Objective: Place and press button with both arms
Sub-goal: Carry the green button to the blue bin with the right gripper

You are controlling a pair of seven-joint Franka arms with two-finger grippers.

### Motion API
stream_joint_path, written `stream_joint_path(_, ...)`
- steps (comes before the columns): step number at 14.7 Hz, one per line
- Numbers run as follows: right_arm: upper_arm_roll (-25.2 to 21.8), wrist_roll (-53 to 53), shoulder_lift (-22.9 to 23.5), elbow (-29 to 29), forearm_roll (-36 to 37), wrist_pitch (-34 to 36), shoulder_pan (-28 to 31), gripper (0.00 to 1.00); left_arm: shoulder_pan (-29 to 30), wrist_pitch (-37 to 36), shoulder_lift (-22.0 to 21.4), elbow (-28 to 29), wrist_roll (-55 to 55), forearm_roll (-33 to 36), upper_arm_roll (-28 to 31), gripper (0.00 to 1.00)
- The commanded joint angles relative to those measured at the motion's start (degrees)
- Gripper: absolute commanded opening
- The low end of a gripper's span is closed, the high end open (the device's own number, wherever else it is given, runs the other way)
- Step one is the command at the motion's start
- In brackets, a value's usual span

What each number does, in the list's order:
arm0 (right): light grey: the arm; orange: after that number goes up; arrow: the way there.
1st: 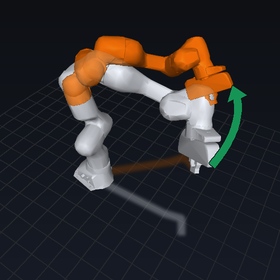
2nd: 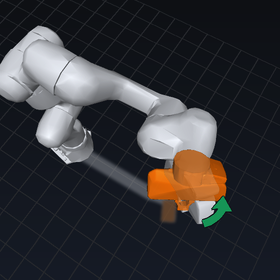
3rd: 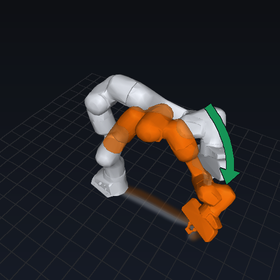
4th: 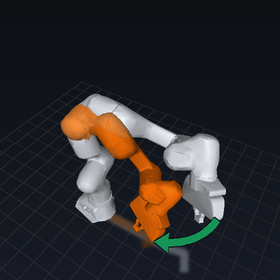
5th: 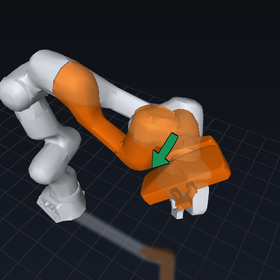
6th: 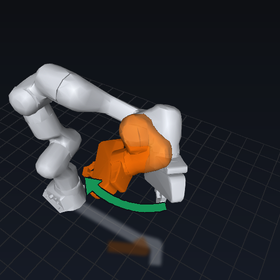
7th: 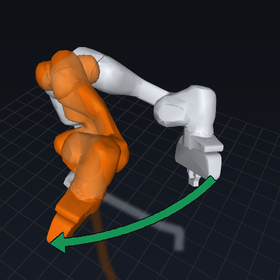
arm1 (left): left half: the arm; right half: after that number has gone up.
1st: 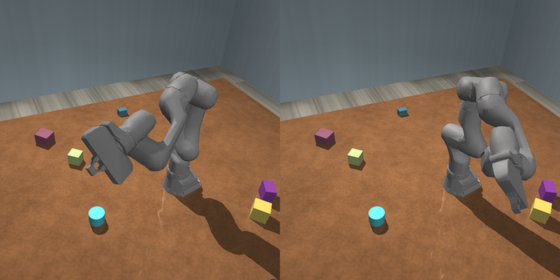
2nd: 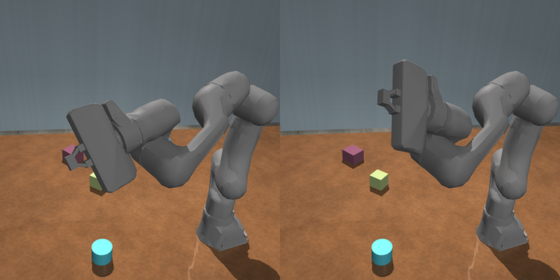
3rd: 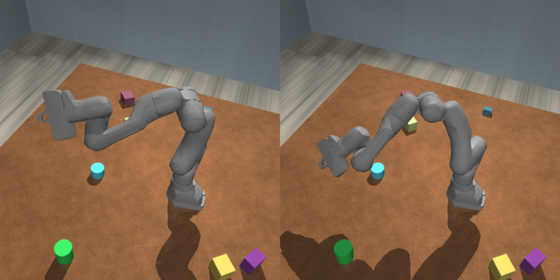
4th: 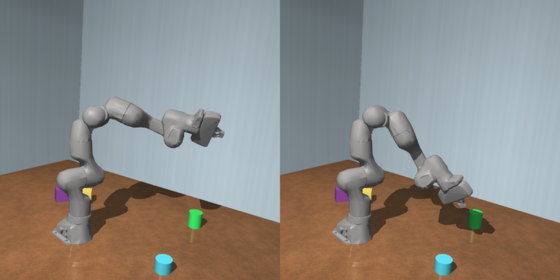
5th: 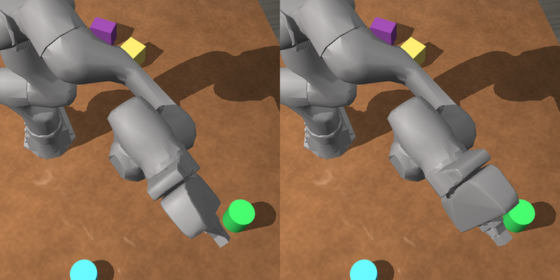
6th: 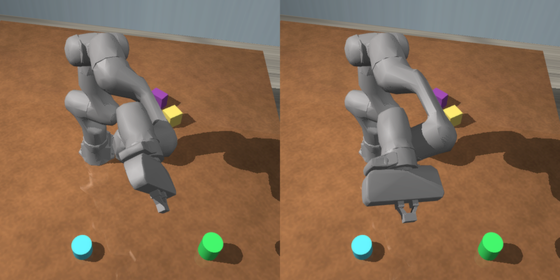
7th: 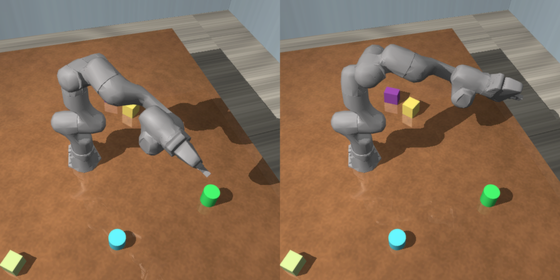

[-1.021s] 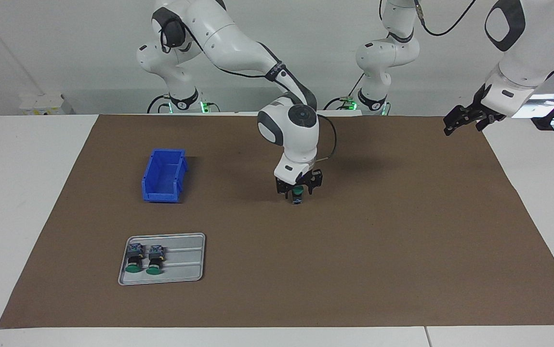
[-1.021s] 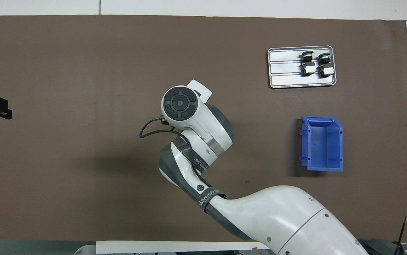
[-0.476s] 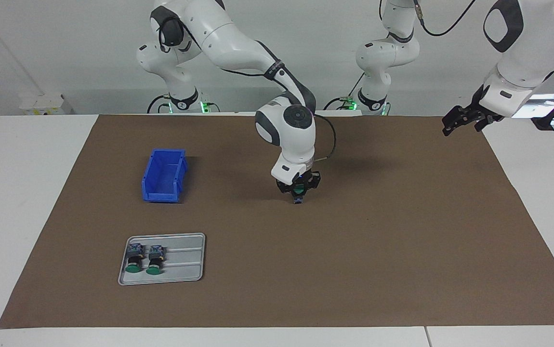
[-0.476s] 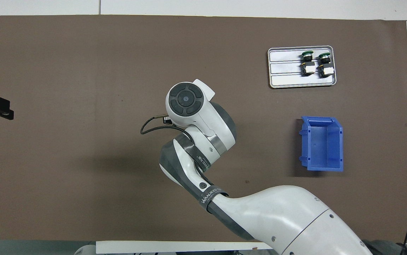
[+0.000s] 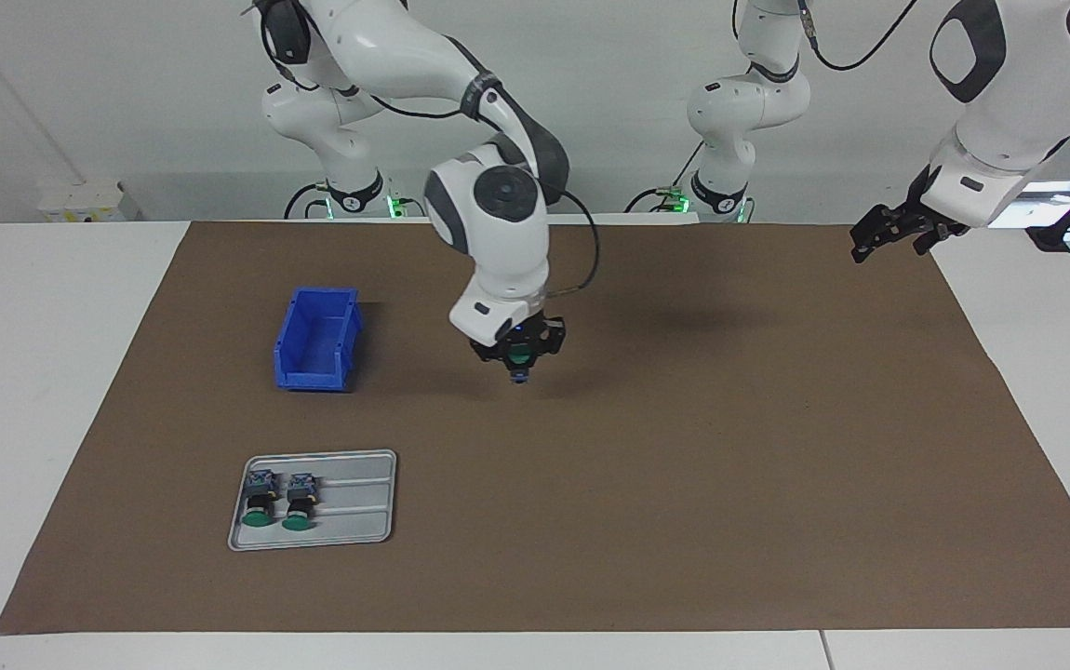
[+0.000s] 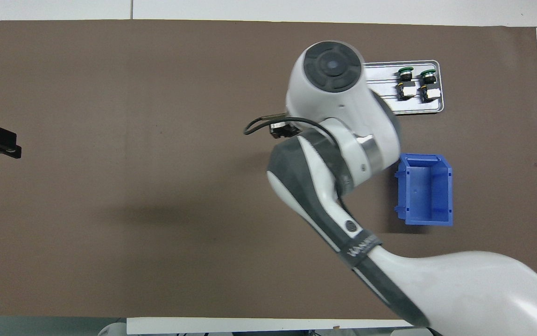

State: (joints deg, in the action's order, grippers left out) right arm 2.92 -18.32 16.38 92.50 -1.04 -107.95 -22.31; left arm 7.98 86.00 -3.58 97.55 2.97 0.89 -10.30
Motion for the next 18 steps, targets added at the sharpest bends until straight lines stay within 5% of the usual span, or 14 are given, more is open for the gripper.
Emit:
stream_joint_path(1, 0.77, 11.33, -13.01, 16.19, -0.98, -1.65, 7.96, 0.01, -0.16, 0.83, -0.99, 1.24, -0.68, 0.87, -0.51, 1.00)
stream_joint_path(5, 0.68, 26.81, -20.94, 26.22, -1.07, -1.65, 18.77, 0.01, -0.95, 0.66, -0.99, 1.24, -0.59, 0.87, -0.42, 1.00)
stream_joint_path(9, 0.59, 28.95, -24.81, 34.13, -1.07, -4.53, 23.62, 0.01, -1.04, 0.57, -0.99, 1.15, -0.33, 0.87, -0.51, 1.00)
stream_joint_path(18, 0.50, 27.90, -22.71, 44.43, -1.07, -19.13, 24.60, 0.02, -2.18, -0.22, -1.17, 1.41, -0.24, 0.78, -0.51, 1.00)
